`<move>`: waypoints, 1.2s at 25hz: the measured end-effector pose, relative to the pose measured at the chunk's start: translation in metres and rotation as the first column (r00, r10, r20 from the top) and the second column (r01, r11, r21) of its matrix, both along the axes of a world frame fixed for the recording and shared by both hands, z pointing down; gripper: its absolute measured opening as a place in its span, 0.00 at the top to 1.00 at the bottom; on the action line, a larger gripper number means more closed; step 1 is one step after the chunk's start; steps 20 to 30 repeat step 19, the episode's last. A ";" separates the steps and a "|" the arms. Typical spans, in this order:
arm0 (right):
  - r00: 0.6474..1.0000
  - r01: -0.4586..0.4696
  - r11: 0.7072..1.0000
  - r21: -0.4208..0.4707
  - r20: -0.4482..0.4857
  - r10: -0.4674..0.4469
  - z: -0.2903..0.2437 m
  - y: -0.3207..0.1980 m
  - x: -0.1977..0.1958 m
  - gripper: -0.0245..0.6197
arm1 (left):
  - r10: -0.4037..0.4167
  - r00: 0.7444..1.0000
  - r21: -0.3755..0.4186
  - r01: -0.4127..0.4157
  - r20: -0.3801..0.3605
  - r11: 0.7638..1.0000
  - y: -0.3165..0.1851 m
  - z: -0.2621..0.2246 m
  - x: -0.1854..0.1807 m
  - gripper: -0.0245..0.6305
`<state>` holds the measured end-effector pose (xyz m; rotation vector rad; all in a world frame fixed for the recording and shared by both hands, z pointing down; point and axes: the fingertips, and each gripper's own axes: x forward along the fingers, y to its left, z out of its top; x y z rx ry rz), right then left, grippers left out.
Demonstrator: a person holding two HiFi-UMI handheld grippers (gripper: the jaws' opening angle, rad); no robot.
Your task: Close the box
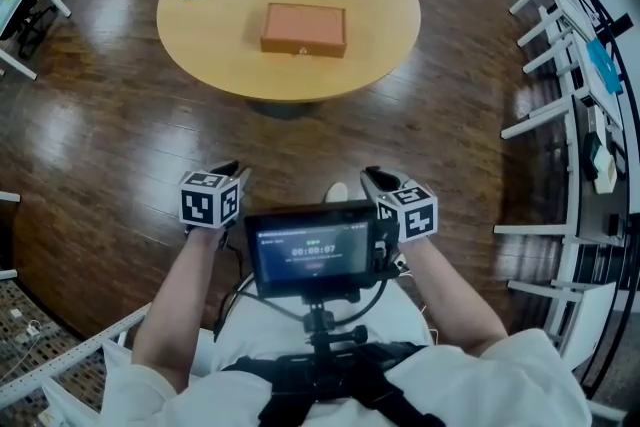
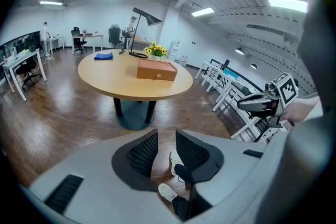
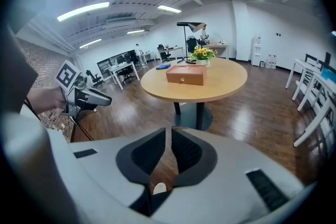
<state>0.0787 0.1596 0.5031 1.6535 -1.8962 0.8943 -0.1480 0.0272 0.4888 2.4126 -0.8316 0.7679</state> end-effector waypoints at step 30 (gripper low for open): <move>0.998 0.040 0.999 -0.003 -0.045 -0.040 0.010 0.018 0.014 0.91 | -0.029 1.000 -0.018 0.029 0.001 0.999 0.034 0.009 -0.007 0.80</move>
